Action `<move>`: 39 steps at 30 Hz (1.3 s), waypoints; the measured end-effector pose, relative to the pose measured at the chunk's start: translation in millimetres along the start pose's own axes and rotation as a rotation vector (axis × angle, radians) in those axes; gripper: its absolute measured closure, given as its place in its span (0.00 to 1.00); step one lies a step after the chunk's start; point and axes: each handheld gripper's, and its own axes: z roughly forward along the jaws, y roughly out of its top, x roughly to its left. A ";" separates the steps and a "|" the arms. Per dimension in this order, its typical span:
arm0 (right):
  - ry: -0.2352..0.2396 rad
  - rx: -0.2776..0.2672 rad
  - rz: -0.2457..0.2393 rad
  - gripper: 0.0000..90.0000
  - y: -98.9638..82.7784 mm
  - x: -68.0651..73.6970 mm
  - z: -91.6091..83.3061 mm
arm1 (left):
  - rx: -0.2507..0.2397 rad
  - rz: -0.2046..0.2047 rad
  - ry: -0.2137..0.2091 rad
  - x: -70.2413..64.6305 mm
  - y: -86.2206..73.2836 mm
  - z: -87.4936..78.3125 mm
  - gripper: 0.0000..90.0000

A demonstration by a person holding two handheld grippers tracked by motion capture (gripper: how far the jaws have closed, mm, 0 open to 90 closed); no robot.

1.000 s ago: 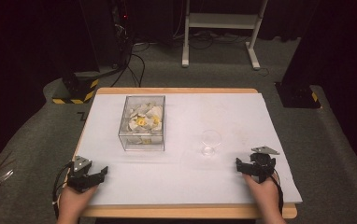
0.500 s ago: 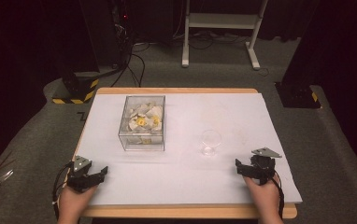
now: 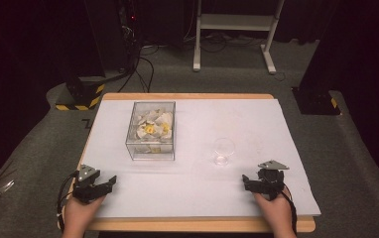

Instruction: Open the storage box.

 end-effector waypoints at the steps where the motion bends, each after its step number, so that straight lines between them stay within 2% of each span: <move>1: 0.001 -0.001 -0.001 0.12 -0.4 -0.3 0.0 | -0.007 0.007 -0.003 -0.8 1.0 -0.6 0.35; 7: -0.001 -0.012 0.003 0.11 -1.7 0.3 0.4 | -0.015 0.029 -0.018 -10.4 5.7 -0.8 0.35; 11: 0.002 -0.012 0.007 0.11 -1.9 0.3 0.3 | -0.042 0.020 -0.046 -18.3 9.0 -2.6 0.37; 23: 0.002 -0.014 0.007 0.11 -2.3 0.1 0.3 | -0.073 0.052 -0.079 -34.3 15.0 -5.6 0.38; 32: 0.002 -0.015 0.006 0.11 -2.4 0.2 0.3 | -0.078 0.057 -0.104 -43.2 19.7 -3.6 0.38; 39: 0.002 -0.015 0.009 0.11 -2.6 0.2 0.2 | -0.074 0.084 -0.103 -48.9 24.4 0.4 0.38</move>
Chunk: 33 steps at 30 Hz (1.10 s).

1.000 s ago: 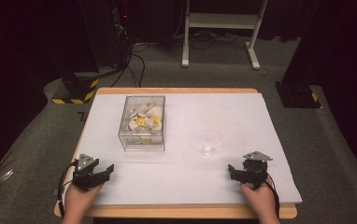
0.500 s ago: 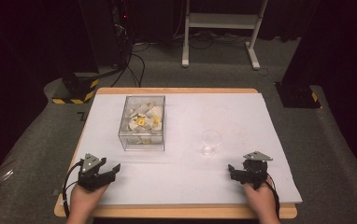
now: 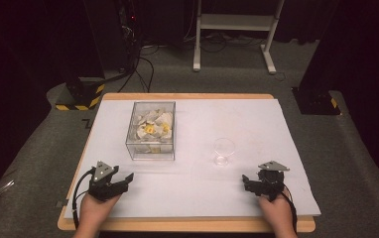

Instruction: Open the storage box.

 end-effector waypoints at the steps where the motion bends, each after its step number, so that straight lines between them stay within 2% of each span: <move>1: 0.000 0.000 0.000 0.11 0.0 0.0 0.0 | -0.001 0.006 -0.001 -0.3 1.2 0.2 0.38; 19: -0.004 -0.001 -0.004 0.11 -0.1 0.4 0.1 | -0.030 0.019 -0.018 -8.9 17.9 1.0 0.37; 33: -0.016 -0.008 -0.006 0.11 -0.9 1.9 0.1 | -0.060 0.004 -0.041 -11.2 29.0 4.8 0.38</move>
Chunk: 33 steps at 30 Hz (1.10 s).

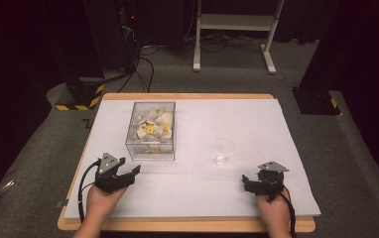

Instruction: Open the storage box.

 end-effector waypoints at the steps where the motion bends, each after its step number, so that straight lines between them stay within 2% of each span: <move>1: 0.000 0.000 0.000 0.11 0.0 0.0 0.0 | 0.000 0.000 0.000 0.0 0.0 0.0 0.38; 10: 0.005 -0.003 -0.003 0.11 -0.1 -1.1 0.4 | -0.013 -0.009 -0.013 -3.1 6.1 5.1 0.38; 33: 0.003 -0.001 -0.001 0.11 0.1 -0.8 0.4 | -0.010 0.015 -0.031 -9.2 25.0 20.9 0.38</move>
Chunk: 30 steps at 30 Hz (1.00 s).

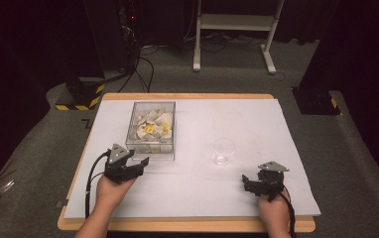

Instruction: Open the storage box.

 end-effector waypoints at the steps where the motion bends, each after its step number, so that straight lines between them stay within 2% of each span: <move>1: 0.000 0.000 0.000 0.11 0.0 0.0 0.0 | 0.000 0.000 -0.001 -0.1 0.7 0.3 0.38; 15: 0.000 0.001 0.000 0.11 0.1 -0.1 -0.1 | -0.003 -0.010 -0.004 2.0 5.5 6.8 0.38; 23: 0.000 0.002 0.000 0.11 0.1 0.2 -0.2 | 0.007 0.019 0.004 0.8 10.1 11.5 0.37; 30: -0.001 0.002 0.000 0.11 0.1 0.2 -0.2 | 0.000 0.013 0.000 1.3 10.7 17.0 0.37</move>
